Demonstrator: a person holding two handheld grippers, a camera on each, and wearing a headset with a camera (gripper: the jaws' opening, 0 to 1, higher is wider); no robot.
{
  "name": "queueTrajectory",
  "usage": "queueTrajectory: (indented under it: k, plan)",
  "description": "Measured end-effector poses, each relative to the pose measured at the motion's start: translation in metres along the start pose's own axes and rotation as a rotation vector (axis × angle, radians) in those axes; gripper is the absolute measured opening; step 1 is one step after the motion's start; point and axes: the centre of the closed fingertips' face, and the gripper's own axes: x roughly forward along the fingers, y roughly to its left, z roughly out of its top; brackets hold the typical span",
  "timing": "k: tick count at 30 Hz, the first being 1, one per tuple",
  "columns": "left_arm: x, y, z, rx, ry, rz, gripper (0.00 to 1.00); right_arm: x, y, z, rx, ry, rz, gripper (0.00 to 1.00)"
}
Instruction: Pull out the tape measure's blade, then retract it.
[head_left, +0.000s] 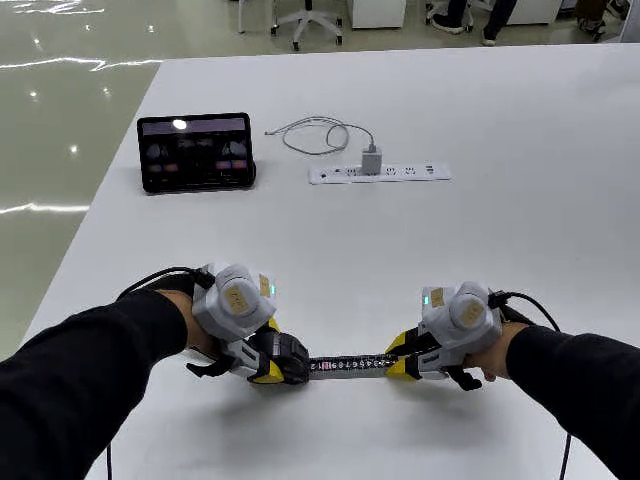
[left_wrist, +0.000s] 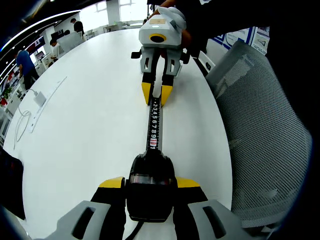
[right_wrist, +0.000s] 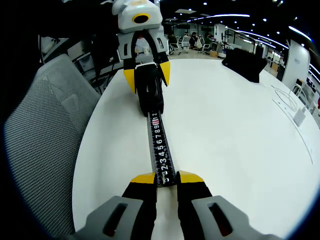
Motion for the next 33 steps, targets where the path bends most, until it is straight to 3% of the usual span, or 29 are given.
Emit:
queueTrajectory:
  k: [33]
  plan:
    - [0.000,0.000,0.000,-0.002,-0.006,0.002,0.32,-0.019,-0.002,-0.019,0.009,0.010,-0.021,0.10]
